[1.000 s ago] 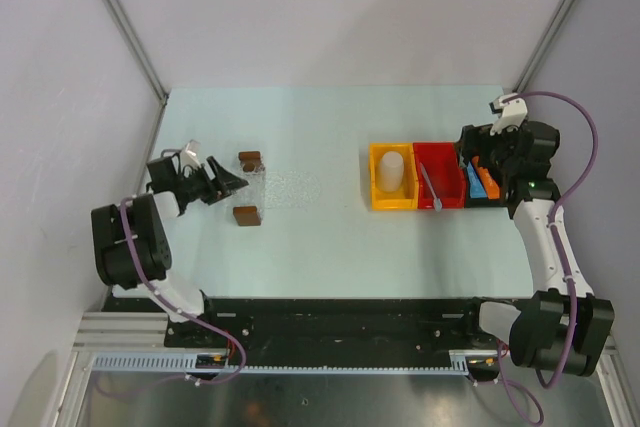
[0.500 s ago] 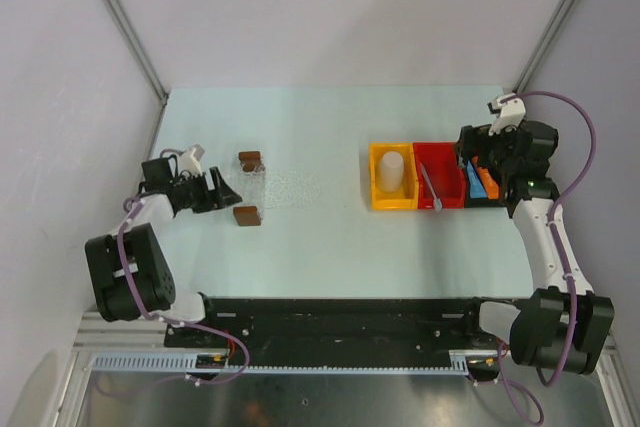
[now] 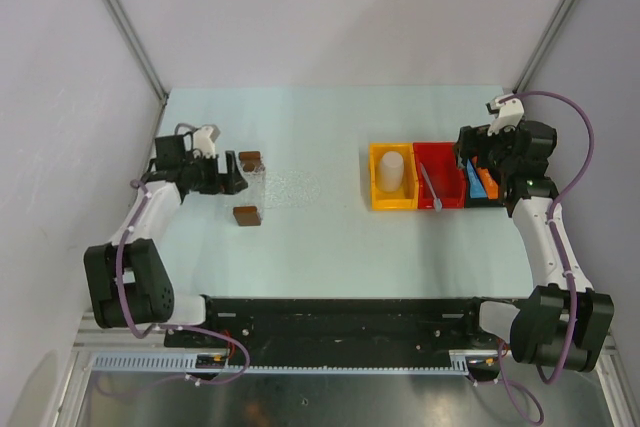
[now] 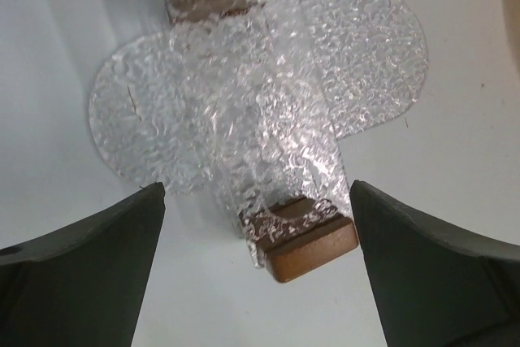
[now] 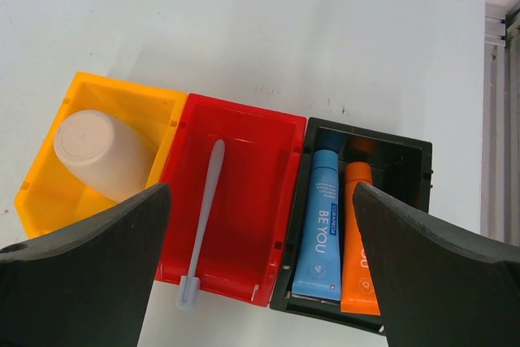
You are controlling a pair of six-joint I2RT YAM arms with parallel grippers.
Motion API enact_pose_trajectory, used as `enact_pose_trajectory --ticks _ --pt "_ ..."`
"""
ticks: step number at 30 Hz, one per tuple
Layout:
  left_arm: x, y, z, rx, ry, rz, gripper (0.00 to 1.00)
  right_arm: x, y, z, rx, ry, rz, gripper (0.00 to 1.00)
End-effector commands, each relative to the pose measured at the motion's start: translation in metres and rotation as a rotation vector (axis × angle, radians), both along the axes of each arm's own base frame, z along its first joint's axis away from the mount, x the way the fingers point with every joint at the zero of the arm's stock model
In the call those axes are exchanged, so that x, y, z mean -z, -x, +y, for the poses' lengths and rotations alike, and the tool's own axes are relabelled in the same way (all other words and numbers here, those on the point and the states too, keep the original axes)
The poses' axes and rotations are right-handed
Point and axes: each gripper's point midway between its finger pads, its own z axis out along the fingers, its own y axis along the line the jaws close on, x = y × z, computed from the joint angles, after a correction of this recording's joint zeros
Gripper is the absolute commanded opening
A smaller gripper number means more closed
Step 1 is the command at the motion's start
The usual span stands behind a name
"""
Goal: Prepare toiletry sets of a toothbrush and toothpaste on the tray
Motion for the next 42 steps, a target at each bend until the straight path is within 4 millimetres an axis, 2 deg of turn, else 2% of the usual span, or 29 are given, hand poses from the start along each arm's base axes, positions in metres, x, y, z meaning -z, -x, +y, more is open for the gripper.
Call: enact_pose_trajectory --ticks 1,3,6,7,8,9,11,18,34,42 --pt "-0.032 -0.022 0.000 0.001 -0.178 -0.084 1.00 -0.002 -0.002 0.001 -0.010 0.018 -0.013 1.00" --pt "-0.038 -0.028 -0.003 -0.008 -0.212 -0.080 1.00 -0.002 -0.002 0.001 -0.010 0.016 -0.012 0.99" --pt "-0.035 -0.037 -0.004 -0.025 -0.236 -0.056 1.00 -0.001 -0.002 0.002 -0.016 0.014 -0.011 1.00" --pt "-0.028 -0.039 -0.003 -0.028 -0.244 -0.035 1.00 -0.001 -0.001 0.003 -0.019 0.014 -0.011 1.00" --pt "-0.029 -0.042 -0.002 -0.032 -0.249 -0.037 1.00 -0.002 -0.002 0.002 -0.017 0.014 -0.013 1.00" --pt "-0.026 -0.043 -0.010 -0.013 -0.260 -0.030 1.00 -0.002 -0.001 0.002 -0.019 0.015 -0.013 1.00" --pt "-0.018 -0.044 -0.013 -0.017 -0.264 -0.006 1.00 -0.002 -0.001 0.002 -0.019 0.018 -0.012 1.00" --pt "-0.006 -0.045 -0.033 -0.005 -0.248 0.036 1.00 -0.001 -0.002 0.003 -0.026 0.025 -0.012 1.00" --pt "0.024 -0.048 -0.039 -0.003 -0.275 0.113 1.00 0.001 -0.002 0.006 -0.038 0.033 -0.009 1.00" --pt "0.030 -0.049 -0.045 0.010 -0.306 0.113 1.00 0.004 -0.002 0.008 -0.046 0.037 -0.002 1.00"
